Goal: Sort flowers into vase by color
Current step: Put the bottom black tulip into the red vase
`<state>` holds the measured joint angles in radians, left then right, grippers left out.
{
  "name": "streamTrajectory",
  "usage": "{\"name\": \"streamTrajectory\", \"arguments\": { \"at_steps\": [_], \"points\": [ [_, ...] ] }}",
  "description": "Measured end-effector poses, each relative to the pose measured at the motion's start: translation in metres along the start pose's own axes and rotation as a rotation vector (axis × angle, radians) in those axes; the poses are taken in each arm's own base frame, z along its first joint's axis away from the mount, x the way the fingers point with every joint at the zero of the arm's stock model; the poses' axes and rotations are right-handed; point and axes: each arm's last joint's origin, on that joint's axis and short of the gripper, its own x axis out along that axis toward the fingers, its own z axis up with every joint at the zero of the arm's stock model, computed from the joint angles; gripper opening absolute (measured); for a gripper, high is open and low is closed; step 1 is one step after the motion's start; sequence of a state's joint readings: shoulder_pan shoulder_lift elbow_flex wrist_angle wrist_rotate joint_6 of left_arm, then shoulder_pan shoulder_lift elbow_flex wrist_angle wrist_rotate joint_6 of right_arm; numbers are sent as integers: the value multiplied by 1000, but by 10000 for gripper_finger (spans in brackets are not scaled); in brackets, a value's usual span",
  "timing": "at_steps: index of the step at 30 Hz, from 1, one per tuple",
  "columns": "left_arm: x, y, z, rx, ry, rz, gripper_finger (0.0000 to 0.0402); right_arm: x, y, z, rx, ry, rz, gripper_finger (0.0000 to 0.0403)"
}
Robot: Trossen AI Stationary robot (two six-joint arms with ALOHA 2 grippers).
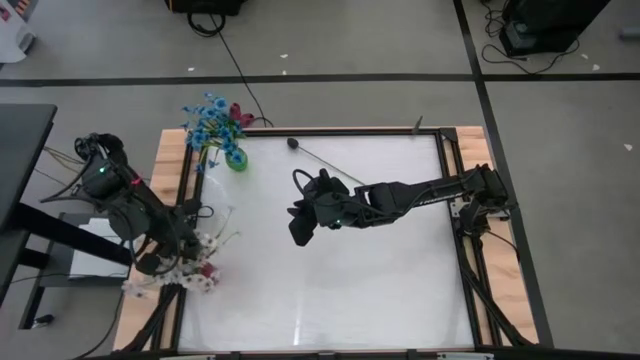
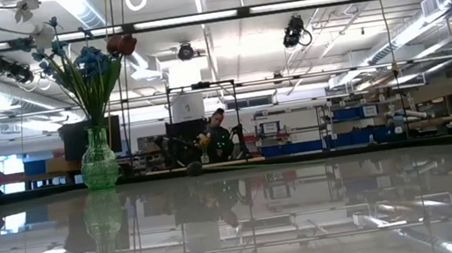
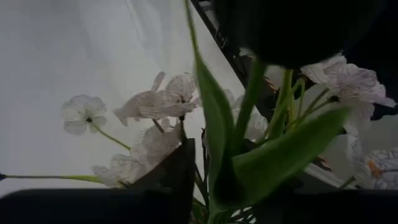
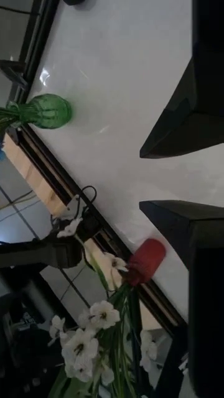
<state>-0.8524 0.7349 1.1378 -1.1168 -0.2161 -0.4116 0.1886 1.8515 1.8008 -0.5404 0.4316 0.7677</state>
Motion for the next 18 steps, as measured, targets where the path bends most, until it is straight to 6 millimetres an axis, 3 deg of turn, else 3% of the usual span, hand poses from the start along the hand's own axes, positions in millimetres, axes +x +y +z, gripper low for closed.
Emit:
{"name": "streamTrajectory", "arguments": {
  "at_steps": [4, 8, 18],
  "points": [
    [-7, 2, 0, -37, -20, -10, 172, 0, 0, -1, 9, 5, -4, 142],
    [-28, 4, 5, -65, -96, -45, 192, 0, -2, -3, 12, 29, -13, 146],
    [-74, 12, 12, -99, -204, -106, 190, -1, -2, -6, 20, 63, -8, 146]
  ]
}}
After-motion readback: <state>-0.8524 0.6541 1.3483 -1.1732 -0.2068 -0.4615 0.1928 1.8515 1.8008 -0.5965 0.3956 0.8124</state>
